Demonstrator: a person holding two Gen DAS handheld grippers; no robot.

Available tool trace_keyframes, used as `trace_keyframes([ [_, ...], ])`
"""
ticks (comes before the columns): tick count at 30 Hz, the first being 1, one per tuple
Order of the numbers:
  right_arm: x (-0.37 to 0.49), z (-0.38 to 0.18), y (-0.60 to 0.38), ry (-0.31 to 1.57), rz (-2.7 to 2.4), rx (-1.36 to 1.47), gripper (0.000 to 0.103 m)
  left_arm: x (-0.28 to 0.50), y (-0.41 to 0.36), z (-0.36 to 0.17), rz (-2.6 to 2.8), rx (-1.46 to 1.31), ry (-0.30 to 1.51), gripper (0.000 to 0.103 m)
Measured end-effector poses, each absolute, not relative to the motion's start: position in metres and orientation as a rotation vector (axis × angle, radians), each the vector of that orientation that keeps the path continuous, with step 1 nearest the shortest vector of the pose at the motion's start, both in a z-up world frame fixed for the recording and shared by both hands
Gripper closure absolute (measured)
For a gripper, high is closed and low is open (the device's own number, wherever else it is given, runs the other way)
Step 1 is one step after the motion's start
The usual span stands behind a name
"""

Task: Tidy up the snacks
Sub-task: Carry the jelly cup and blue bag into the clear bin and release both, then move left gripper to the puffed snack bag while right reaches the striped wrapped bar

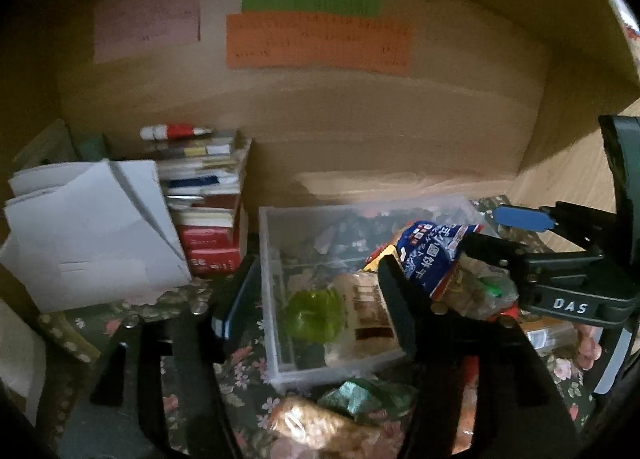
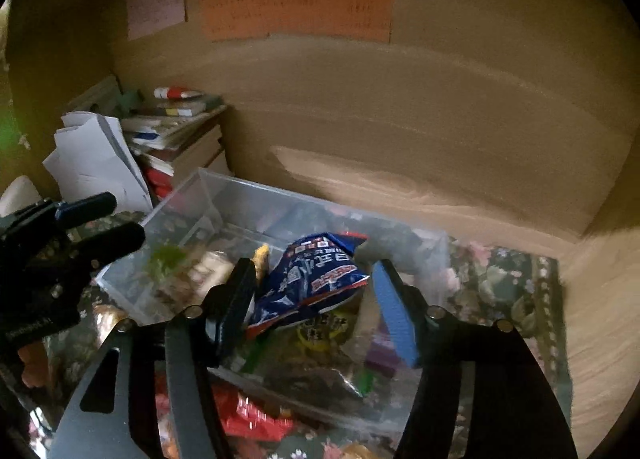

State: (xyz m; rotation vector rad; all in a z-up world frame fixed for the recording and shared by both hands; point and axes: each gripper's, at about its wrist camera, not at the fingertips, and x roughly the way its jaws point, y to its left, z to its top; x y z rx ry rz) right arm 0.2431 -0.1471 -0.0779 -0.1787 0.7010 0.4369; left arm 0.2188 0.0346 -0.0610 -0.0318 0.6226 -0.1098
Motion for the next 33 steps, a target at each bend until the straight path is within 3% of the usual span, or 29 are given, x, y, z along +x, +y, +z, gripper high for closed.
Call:
trace_keyframes([
  [8,0.208,-0.060,-0.180,0.638,0.434,-0.134,0.036,0.183,0.042,-0.059,-0.056,-0.019,0.608,0.013],
  [22,0.179,-0.112,-0.231,0.735,0.316,-0.113,0.035,0.177,0.061,-0.137,0.019,-0.047,0.790,0.012],
  [33,0.192,-0.145,-0.248,0.839,0.299,-0.089,0.035,0.149,0.095,-0.141,0.080,-0.058,0.822,0.012],
])
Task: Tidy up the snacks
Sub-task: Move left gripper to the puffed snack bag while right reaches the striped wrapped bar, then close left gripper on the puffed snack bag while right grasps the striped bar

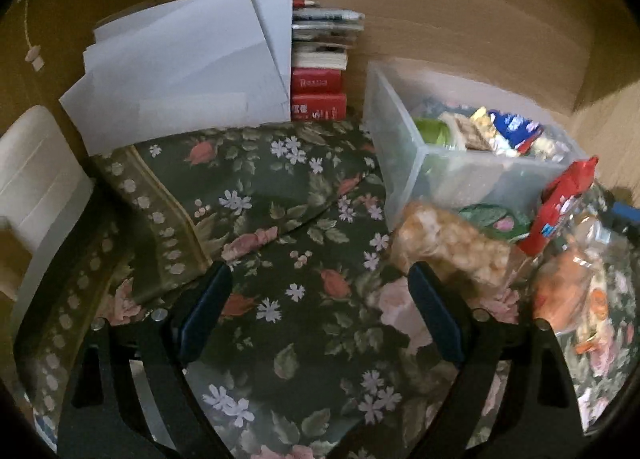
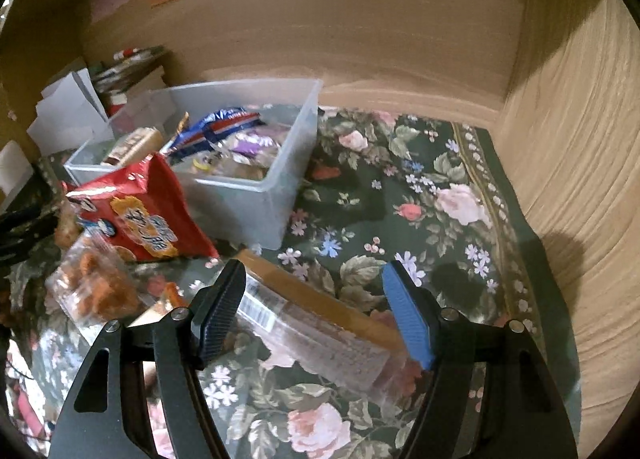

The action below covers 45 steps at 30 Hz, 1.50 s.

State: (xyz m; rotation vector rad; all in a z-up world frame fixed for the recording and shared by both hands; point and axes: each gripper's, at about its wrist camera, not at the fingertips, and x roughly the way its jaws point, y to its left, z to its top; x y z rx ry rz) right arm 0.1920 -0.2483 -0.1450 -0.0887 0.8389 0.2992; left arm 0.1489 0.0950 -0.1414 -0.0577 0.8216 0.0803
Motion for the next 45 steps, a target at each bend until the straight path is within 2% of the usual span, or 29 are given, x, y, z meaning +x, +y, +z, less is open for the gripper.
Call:
trace_keyframes([
  [6,0.195,-0.150,-0.252,0.857,0.304,-0.039,0.035,0.173,0.075,-0.120,0.036,-0.103,0.765,0.012],
  [12,0.194,-0.152,-0.256,0.855,0.305,-0.048,0.035,0.193,0.056,-0.140,0.020,-0.049,0.819,0.012],
  [26,0.201,-0.162,-0.285,0.892,0.265,0.058,0.035,0.143,0.090,-0.139,0.003,-0.076,0.832,0.012],
  [40,0.162,-0.149,-0.279,0.879,0.328,0.030,0.034,0.139,0.049,-0.143,-0.148,-0.087,0.881,0.020],
  [43,0.157,-0.152,-0.271,0.872,0.339,-0.023,0.030,0.143,0.039,-0.151,-0.174,-0.082,0.901,0.028],
  [45,0.159,-0.153,-0.269,0.873,0.348,-0.029,0.027,0.146,0.033,-0.157,-0.177,-0.061,0.921,0.047],
])
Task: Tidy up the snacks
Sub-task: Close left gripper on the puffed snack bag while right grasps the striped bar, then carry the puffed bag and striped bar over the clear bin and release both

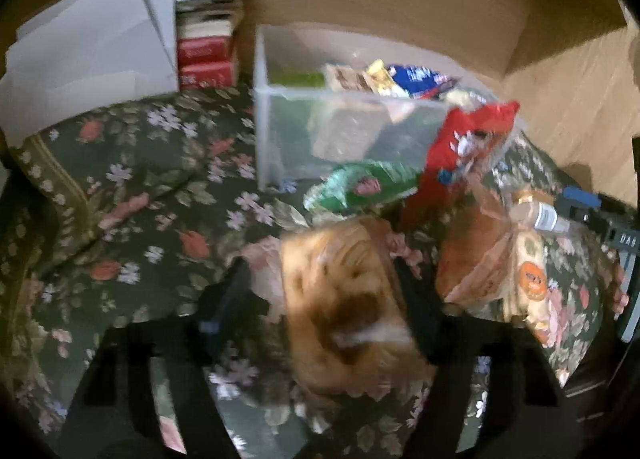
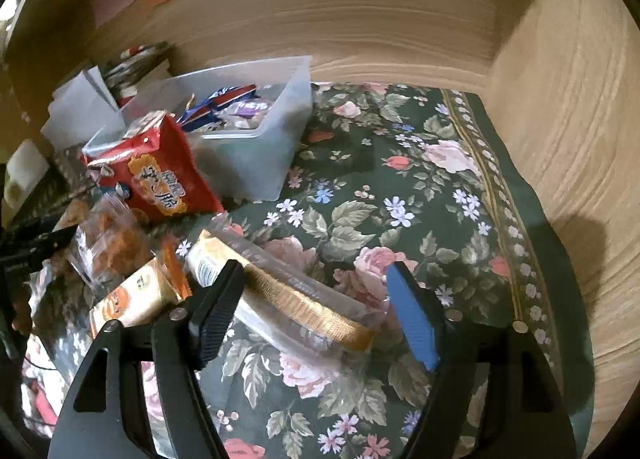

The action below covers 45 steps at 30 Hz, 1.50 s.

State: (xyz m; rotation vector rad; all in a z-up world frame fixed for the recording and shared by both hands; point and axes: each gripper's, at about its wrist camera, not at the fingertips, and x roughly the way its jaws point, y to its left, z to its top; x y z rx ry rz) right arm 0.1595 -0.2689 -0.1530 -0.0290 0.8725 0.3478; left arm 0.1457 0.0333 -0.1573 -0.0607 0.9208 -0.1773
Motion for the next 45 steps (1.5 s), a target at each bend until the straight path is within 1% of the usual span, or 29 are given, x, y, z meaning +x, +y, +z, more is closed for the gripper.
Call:
trace_keyframes([
  [3,0.168,-0.156,-0.264,0.881,0.365,-0.032,0.022,0.146,0.030,-0.159,-0.149,-0.043,0.906,0.053],
  [8,0.179,-0.162,-0.251,0.899,0.421,-0.067,0.011,0.147,0.035,-0.159,-0.153,-0.067,0.896,0.058],
  [12,0.181,-0.172,-0.239,0.914,0.427,-0.127,0.011,0.145,0.039,-0.159,-0.143,-0.070,0.885,0.058],
  [15,0.178,-0.174,-0.238,0.900,0.409,-0.144,0.018,0.135,0.044,-0.156,-0.138,-0.075,0.872,0.058],
  [16,0.177,-0.173,-0.238,0.897,0.401,-0.143,0.024,0.133,0.046,-0.156,-0.135,-0.076,0.869,0.058],
  [21,0.166,-0.168,-0.239,0.891,0.418,-0.158,0.039,0.118,0.054,-0.150,-0.115,-0.079,0.849,0.058],
  [23,0.157,-0.166,-0.240,0.893,0.428,-0.168,0.048,0.114,0.057,-0.148,-0.109,-0.082,0.842,0.058],
  [24,0.151,-0.165,-0.240,0.896,0.436,-0.175,0.049,0.114,0.057,-0.147,-0.106,-0.084,0.841,0.058],
  [26,0.141,-0.163,-0.239,0.901,0.452,-0.189,0.051,0.114,0.057,-0.147,-0.102,-0.087,0.835,0.058],
  [29,0.137,-0.161,-0.234,0.897,0.460,-0.210,0.050,0.111,0.056,-0.144,-0.107,-0.089,0.823,0.058],
  [32,0.147,-0.161,-0.224,0.891,0.471,-0.211,0.050,0.109,0.053,-0.138,-0.111,-0.094,0.805,0.058],
  [36,0.168,-0.175,-0.206,0.921,0.468,-0.216,0.051,0.104,0.050,-0.131,-0.120,-0.100,0.780,0.058],
  [38,0.172,-0.180,-0.202,0.917,0.465,-0.206,0.054,0.102,0.048,-0.127,-0.122,-0.100,0.768,0.058],
  [39,0.173,-0.179,-0.201,0.911,0.465,-0.200,0.058,0.102,0.048,-0.126,-0.125,-0.102,0.763,0.058],
  [40,0.172,-0.178,-0.202,0.911,0.473,-0.190,0.066,0.102,0.047,-0.125,-0.126,-0.103,0.758,0.058],
  [45,0.155,-0.174,-0.208,0.879,0.423,-0.182,0.067,0.105,0.044,-0.114,-0.134,-0.104,0.727,0.058],
])
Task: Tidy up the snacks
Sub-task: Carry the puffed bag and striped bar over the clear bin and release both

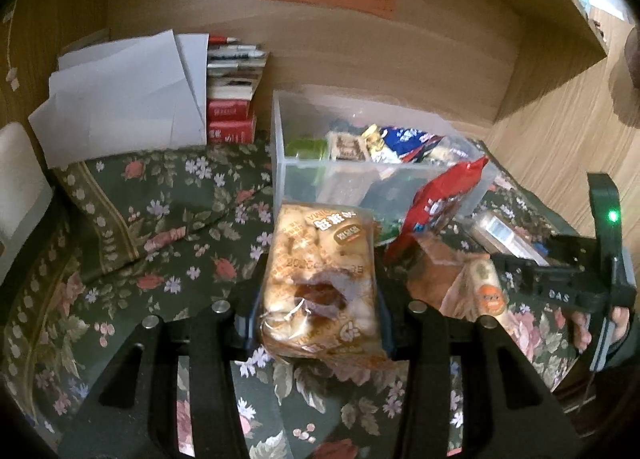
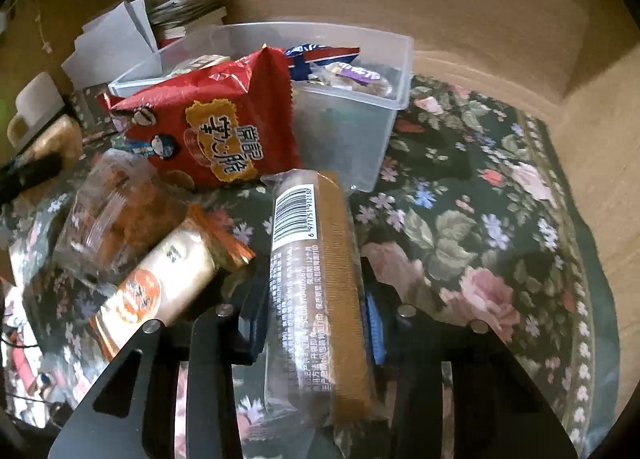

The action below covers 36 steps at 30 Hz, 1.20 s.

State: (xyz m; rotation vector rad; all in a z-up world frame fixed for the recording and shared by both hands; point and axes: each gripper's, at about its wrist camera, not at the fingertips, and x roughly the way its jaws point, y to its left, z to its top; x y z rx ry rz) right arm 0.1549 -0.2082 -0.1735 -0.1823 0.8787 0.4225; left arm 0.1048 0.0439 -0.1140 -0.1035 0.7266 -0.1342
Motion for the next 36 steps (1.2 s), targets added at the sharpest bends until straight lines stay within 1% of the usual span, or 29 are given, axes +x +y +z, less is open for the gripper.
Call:
trace_keyframes([
  [5,0.144,-0.152,-0.226,0.825,0.385,-0.131,0.068,0.114,0.040,-0.100,-0.145,-0.099,0.687,0.058],
  [10,0.146,-0.119,-0.238,0.741,0.361,-0.077,0.068,0.124,0.034,-0.079,-0.149,-0.071,0.639,0.058],
  [16,0.158,-0.078,-0.230,0.635,0.357,-0.071,0.067,0.144,0.023,-0.054,-0.149,-0.035,0.579,0.058],
  [22,0.181,-0.052,-0.213,0.571,0.384,-0.064,0.067,0.169,0.018,-0.041,-0.136,-0.019,0.547,0.058],
  [28,0.210,-0.050,-0.185,0.586,0.437,-0.067,0.067,0.197,0.018,-0.045,-0.128,-0.016,0.575,0.058],
  [36,0.251,-0.074,-0.149,0.683,0.492,-0.095,0.067,0.233,0.022,-0.067,-0.121,-0.017,0.653,0.058],
])
